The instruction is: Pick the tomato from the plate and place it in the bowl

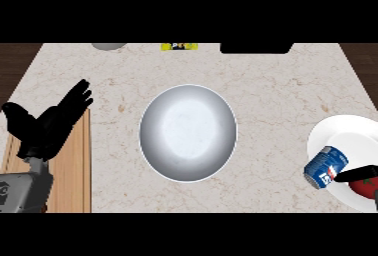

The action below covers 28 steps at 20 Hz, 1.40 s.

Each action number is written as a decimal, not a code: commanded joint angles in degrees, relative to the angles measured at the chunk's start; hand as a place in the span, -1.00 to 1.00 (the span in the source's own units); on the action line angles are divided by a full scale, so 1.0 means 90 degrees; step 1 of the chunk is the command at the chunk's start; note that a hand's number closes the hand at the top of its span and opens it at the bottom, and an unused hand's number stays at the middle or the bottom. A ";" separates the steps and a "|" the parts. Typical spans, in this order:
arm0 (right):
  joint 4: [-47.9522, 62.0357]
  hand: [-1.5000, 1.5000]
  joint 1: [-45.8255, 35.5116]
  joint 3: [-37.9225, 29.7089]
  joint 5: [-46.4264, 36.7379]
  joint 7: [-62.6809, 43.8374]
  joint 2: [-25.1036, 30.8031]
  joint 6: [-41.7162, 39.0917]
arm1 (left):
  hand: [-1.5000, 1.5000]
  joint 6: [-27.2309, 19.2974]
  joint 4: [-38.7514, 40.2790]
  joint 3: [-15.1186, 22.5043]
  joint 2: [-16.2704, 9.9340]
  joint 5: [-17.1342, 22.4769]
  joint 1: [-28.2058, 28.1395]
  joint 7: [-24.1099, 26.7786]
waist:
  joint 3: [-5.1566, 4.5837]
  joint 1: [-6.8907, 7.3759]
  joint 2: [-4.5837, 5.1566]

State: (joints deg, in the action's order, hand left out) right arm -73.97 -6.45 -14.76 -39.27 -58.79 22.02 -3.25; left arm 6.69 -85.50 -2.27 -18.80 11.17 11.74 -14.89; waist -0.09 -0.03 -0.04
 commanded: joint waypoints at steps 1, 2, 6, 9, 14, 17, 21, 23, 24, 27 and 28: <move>0.0316 -1.00 -0.0092 0.0065 -0.0245 -0.0202 -0.0346 0.0405 | 0.00 -0.0192 -0.0676 0.0017 0.0146 -0.0058 -0.0143 -0.0624 | 0.0012 0.0025 0.0000; 0.0882 -1.00 -0.0467 0.0029 -0.0310 -0.0033 -0.0341 0.0547 | 0.00 -0.0020 -0.0114 0.0067 0.0253 -0.0195 -0.0086 -0.0094 | 0.0012 0.0026 0.0010; 0.0521 -1.00 -0.0096 -0.0210 -0.0069 0.0149 -0.0165 0.0294 | 0.00 0.0116 -0.0244 -0.0201 0.0153 -0.0181 0.0152 -0.0384 | 0.0010 -0.0003 0.0002; 0.0704 1.00 0.0060 -0.0067 -0.0227 0.0673 -0.0220 0.0493 | 0.00 0.0120 -0.0124 -0.0317 0.0157 -0.0217 0.0213 -0.0434 | 0.0011 -0.0001 0.0002; 0.0381 1.00 0.0259 0.0044 -0.0517 0.0641 -0.0268 0.0793 | 0.00 0.0254 0.0143 -0.0327 0.0322 -0.0360 0.0223 -0.0041 | 0.0009 -0.0023 0.0001; 0.1553 1.00 -0.0349 -0.0247 -0.0516 0.1307 0.0121 0.1074 | 0.00 0.0709 0.0465 -0.0702 -0.0026 -0.0041 0.0336 -0.0027 | 0.0011 0.0004 0.0013; 0.0939 1.00 -0.0141 0.0050 -0.0689 0.1107 -0.0045 0.0875 | 0.00 0.0372 -0.0089 -0.0449 0.0334 -0.0424 -0.0022 -0.0227 | 0.0010 0.0007 0.0003; 0.0917 1.00 -0.0184 -0.0139 -0.0546 0.1155 0.0161 0.0720 | 0.00 0.0529 -0.0711 -0.0500 0.0252 -0.0280 -0.0316 -0.0436 | 0.0011 0.0016 -0.0001; 0.1029 1.00 -0.0332 -0.0058 -0.0677 0.1156 0.0027 0.0960 | 0.00 0.0498 0.0086 -0.0617 0.0312 -0.0333 0.0206 -0.0210 | 0.0010 0.0000 0.0006; 0.0227 1.00 -0.0102 0.0212 -0.0864 0.0813 -0.0100 0.0786 | 0.00 0.0395 0.0098 -0.0614 0.0310 -0.0459 0.0316 -0.0350 | 0.0009 -0.0013 0.0002; 0.0133 1.00 -0.0285 0.0693 -0.0759 0.1443 -0.0010 0.0211 | 0.00 0.0306 -0.0198 -0.0467 0.0361 -0.0435 0.0299 -0.0512 | 0.0008 0.0005 -0.0012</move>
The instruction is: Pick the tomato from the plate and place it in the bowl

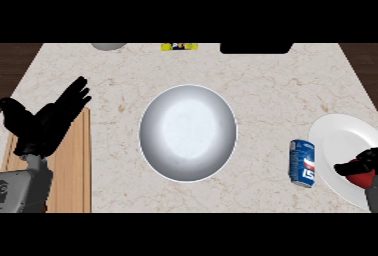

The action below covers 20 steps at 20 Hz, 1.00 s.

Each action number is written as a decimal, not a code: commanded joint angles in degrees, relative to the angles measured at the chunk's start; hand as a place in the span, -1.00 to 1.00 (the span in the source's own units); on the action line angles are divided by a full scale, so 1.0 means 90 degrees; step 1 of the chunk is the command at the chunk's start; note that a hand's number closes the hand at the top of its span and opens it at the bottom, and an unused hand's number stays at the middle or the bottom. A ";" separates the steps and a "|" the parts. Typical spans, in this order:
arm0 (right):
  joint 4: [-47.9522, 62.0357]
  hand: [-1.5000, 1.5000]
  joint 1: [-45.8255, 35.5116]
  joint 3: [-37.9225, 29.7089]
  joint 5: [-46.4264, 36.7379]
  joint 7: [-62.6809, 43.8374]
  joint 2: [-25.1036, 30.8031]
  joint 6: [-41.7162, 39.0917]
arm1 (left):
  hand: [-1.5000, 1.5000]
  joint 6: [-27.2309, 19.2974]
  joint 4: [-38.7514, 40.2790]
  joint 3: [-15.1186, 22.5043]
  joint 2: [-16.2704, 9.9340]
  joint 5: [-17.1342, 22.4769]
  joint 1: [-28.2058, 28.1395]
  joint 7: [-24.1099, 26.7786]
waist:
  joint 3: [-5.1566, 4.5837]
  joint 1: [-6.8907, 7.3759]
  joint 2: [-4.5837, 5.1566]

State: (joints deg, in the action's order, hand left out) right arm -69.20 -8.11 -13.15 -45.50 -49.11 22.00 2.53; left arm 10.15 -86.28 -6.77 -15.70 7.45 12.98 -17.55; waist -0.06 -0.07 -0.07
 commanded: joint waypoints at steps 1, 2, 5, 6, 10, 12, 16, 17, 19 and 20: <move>-0.0372 1.00 0.0132 0.0893 -0.0032 0.1272 -0.0019 -0.0529 | 0.00 -0.0068 -0.0041 0.0151 0.0181 -0.0080 -0.0167 0.0011 | 0.0008 0.0048 -0.0012; -0.0649 1.00 0.0288 0.1296 0.0020 0.1881 0.0020 -0.0848 | 0.00 -0.0003 -0.0187 0.0080 0.0011 -0.0024 -0.0029 -0.0131 | 0.0011 0.0047 -0.0065; -0.1051 1.00 0.0180 0.2587 -0.0191 0.3359 0.0062 -0.1384 | 0.00 0.0004 -0.0043 0.0202 0.0157 -0.0033 0.0106 -0.0079 | 0.0014 0.0224 -0.0040; -0.1279 1.00 0.0402 0.2810 -0.0199 0.3746 0.0184 -0.1477 | 0.00 0.0037 -0.0001 0.0151 0.0146 -0.0015 -0.0114 0.0023 | -0.0001 0.0140 -0.0067; -0.2755 1.00 0.1030 0.3136 -0.0038 0.4693 0.0830 -0.1684 | 0.00 -0.0064 0.0085 -0.0086 0.0039 0.0002 -0.0163 0.0022 | -0.0010 -0.0209 -0.0082; -0.3573 1.00 0.1676 0.2892 0.0166 0.5010 0.1226 -0.1576 | 0.00 0.0093 -0.0096 -0.0116 -0.0045 0.0067 -0.0377 0.0113 | -0.0004 -0.0217 -0.0077; -0.5382 1.00 0.2320 0.2210 0.0756 0.4852 0.1893 -0.2225 | 0.00 0.0011 -0.0115 -0.0096 -0.0015 -0.0097 -0.0405 0.0250 | -0.0006 -0.0232 -0.0053; -0.5804 1.00 0.2603 0.2104 0.0811 0.4755 0.1973 -0.2330 | 0.00 0.0044 0.0220 -0.0154 -0.0035 -0.0134 -0.0223 0.0472 | -0.0007 -0.0262 -0.0037; -0.6569 1.00 0.2727 0.1605 0.1058 0.4590 0.2276 -0.2655 | 0.00 -0.0081 -0.0256 0.0037 0.0134 -0.0149 -0.0395 0.0143 | -0.0005 -0.0224 -0.0054; -0.6944 1.00 0.2620 0.1568 0.1157 0.4235 0.2153 -0.2871 | 0.00 0.0030 0.0105 -0.0020 0.0122 -0.0179 -0.0455 0.0502 | -0.0008 -0.0184 -0.0030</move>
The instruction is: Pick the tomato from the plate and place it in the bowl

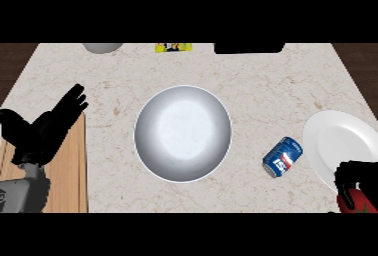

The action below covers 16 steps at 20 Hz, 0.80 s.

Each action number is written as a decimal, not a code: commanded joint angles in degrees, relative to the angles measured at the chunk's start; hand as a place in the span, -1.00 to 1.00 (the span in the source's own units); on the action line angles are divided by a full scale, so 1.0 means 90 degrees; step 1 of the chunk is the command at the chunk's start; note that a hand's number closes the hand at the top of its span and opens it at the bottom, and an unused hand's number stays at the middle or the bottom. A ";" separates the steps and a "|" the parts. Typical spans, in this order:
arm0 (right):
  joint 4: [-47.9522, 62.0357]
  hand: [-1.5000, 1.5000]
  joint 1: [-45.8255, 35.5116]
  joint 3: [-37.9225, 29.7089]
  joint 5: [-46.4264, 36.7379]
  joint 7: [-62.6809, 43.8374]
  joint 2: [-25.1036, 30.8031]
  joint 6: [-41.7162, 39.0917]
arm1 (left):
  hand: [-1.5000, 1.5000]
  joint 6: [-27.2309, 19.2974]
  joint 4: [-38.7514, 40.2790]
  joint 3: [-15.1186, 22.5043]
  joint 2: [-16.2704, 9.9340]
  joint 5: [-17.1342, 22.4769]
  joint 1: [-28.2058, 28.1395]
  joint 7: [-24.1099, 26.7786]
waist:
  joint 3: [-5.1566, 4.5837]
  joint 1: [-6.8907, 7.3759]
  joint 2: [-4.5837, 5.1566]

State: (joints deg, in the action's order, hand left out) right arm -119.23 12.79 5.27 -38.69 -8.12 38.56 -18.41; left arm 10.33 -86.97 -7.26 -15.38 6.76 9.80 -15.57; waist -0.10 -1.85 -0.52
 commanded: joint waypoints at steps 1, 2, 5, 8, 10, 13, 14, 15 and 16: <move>-0.1794 1.00 0.0831 -0.0779 0.0554 -0.0089 0.0434 -0.0511 | 0.00 0.0052 -0.0205 -0.0019 -0.0067 0.0024 -0.0049 -0.0125 | 0.0003 -0.0022 -0.0004; -0.2129 1.00 0.0469 -0.0944 0.0838 -0.0630 0.0340 -0.0874 | 0.00 0.0050 0.0164 -0.0111 -0.0053 0.0090 0.0262 -0.0076 | -0.0003 0.0001 0.0022; -0.3065 1.00 0.0411 -0.1227 0.1229 -0.1297 0.0315 -0.1433 | 0.00 0.0232 0.0283 -0.0141 -0.0059 0.0177 0.0130 0.0070 | -0.0002 0.0083 0.0036; -0.3268 1.00 0.0112 -0.1395 0.1558 -0.1534 0.0275 -0.1765 | 0.00 -0.0072 0.0048 -0.0101 -0.0052 0.0017 0.0421 -0.0309 | -0.0001 0.0075 0.0023; -0.3122 1.00 -0.0587 -0.1168 0.1782 -0.1919 0.0100 -0.1900 | 0.00 0.0043 0.0560 -0.0022 0.0016 -0.0132 0.0428 0.0173 | -0.0011 0.0108 0.0054; -0.3022 1.00 -0.0981 -0.0781 0.2117 -0.2437 -0.0523 -0.1950 | 0.00 -0.0094 0.0101 0.0054 0.0137 -0.0010 0.0429 -0.0334 | -0.0011 0.0177 0.0034; -0.2866 1.00 -0.1372 -0.0857 0.2452 -0.2663 -0.0556 -0.2132 | 0.00 0.0082 0.0203 -0.0043 -0.0013 0.0036 0.0420 -0.0134 | -0.0021 0.0213 0.0044; -0.2906 1.00 -0.1404 -0.0736 0.2488 -0.2799 -0.0761 -0.2094 | 0.00 0.0016 0.0148 0.0074 0.0101 -0.0092 0.0250 -0.0026 | -0.0015 0.0196 0.0035; -0.2931 1.00 -0.1674 -0.0665 0.2599 -0.3073 -0.0861 -0.2133 | 0.00 0.0139 0.0503 -0.0010 0.0000 -0.0073 0.0366 0.0114 | -0.0023 0.0164 0.0049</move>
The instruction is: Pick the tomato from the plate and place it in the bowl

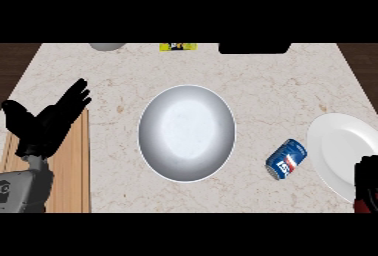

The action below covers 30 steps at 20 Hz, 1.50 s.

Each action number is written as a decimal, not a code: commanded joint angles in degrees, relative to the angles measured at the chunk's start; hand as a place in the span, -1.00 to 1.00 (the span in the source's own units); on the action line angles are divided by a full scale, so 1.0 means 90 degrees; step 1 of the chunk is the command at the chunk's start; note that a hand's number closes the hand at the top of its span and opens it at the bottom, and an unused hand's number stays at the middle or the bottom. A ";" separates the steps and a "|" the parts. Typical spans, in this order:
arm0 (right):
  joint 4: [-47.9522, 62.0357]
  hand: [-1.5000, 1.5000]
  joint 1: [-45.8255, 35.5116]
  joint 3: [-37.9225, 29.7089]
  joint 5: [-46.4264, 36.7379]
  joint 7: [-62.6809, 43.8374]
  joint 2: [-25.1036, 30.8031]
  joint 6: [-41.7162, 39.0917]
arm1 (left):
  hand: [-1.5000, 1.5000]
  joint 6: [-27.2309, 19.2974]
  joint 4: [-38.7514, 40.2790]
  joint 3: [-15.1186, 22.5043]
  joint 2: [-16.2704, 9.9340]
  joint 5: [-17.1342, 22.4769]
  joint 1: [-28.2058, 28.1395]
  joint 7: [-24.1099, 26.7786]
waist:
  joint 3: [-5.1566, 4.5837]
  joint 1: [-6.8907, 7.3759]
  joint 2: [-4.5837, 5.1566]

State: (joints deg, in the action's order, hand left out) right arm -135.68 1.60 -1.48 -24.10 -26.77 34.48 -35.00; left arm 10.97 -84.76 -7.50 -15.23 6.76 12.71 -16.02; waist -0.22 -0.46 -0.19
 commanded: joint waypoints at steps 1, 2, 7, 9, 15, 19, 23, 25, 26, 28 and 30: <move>-0.1228 1.00 -0.0587 0.0261 0.1019 -0.1421 -0.0533 -0.0334 | 0.00 -0.0067 -0.0193 0.0109 0.0124 -0.0068 -0.0060 0.0047 | -0.0014 0.0065 -0.0024; -0.1038 1.00 -0.0942 0.0573 0.0960 -0.1727 -0.0772 -0.0212 | 0.00 -0.0019 -0.0161 0.0081 0.0018 0.0005 0.0110 -0.0283 | -0.0012 0.0117 -0.0009; -0.0595 1.00 -0.2663 0.1398 0.0882 -0.3286 -0.1365 -0.0242 | 0.00 -0.0038 -0.0266 0.0137 0.0151 -0.0059 -0.0188 -0.0075 | 0.0001 0.0138 -0.0002; 0.0239 1.00 -0.3632 0.1891 0.0499 -0.3542 -0.1814 0.0056 | 0.00 0.0101 0.0202 -0.0011 -0.0026 0.0063 0.0370 -0.0242 | 0.0001 0.0136 0.0025; 0.1646 1.00 -0.5323 0.2462 -0.0220 -0.4151 -0.2776 0.0432 | 0.00 0.0124 -0.0050 0.0039 0.0040 -0.0027 0.0000 -0.0009 | 0.0009 0.0137 0.0011; 0.2755 1.00 -0.5691 0.2535 -0.0846 -0.3974 -0.3302 0.0743 | 0.00 0.0054 -0.0117 0.0025 0.0109 -0.0042 -0.0100 -0.0018 | 0.0015 0.0142 0.0014; 0.4455 1.00 -0.5892 0.2203 -0.1556 -0.2819 -0.3488 0.1574 | 0.00 0.0106 -0.0162 0.0079 0.0086 -0.0063 -0.0006 -0.0101 | 0.0019 0.0208 0.0055; 0.4796 1.00 -0.5796 0.2273 -0.1668 -0.2589 -0.3741 0.1776 | 0.00 0.0126 -0.0161 -0.0006 0.0043 0.0010 0.0139 -0.0165 | 0.0021 0.0143 0.0045; 0.5155 1.00 -0.5949 0.2092 -0.1749 -0.2283 -0.3677 0.1902 | 0.00 0.0002 -0.0215 0.0121 0.0177 -0.0187 -0.0116 -0.0039 | 0.0021 0.0154 0.0045; 0.5792 1.00 -0.5913 0.2060 -0.1829 -0.1718 -0.3735 0.2189 | 0.00 0.0022 -0.0429 0.0084 0.0160 -0.0082 -0.0110 -0.0218 | 0.0023 0.0167 0.0044; 0.6480 1.00 -0.5809 0.2045 -0.1690 -0.1220 -0.3822 0.2587 | 0.00 0.0188 -0.0312 0.0015 0.0084 0.0015 -0.0101 -0.0083 | 0.0023 0.0201 0.0061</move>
State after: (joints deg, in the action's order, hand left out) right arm -87.20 -51.56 17.92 -38.73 -44.96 1.35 -17.02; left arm 11.82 -86.50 -7.01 -14.23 6.20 12.68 -16.99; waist -0.04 1.12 0.25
